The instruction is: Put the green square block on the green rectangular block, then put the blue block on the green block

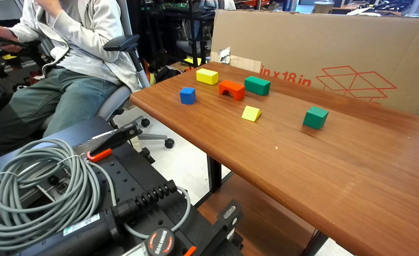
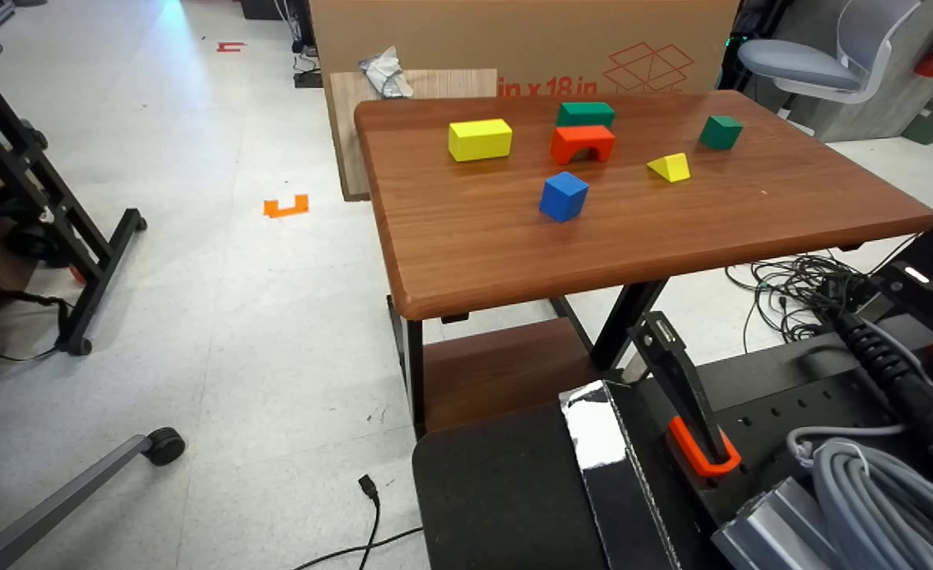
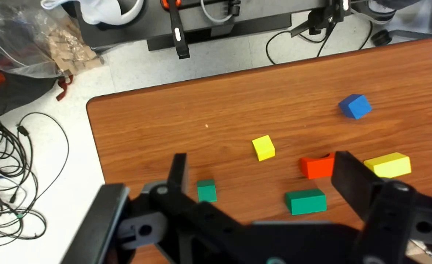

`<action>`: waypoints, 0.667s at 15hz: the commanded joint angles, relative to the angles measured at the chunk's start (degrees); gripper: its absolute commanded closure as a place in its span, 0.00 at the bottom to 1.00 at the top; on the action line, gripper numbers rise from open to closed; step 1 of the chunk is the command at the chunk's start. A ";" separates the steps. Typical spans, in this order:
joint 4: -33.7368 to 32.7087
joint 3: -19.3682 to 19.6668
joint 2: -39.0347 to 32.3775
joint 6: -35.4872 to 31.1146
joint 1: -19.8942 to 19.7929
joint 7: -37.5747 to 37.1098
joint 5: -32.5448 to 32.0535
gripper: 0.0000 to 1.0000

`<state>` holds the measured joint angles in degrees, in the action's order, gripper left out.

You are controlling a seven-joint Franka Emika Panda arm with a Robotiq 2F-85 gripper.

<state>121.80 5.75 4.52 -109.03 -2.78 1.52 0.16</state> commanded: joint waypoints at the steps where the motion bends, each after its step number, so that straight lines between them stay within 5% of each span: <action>1: 1.06 -0.95 -6.07 -9.03 -0.40 -1.72 -2.26 0.00; 10: -1.92 -0.31 -22.58 -20.96 -0.22 -7.13 -6.01 0.00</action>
<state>122.23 5.48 -14.04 -126.78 -2.84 -4.74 -5.09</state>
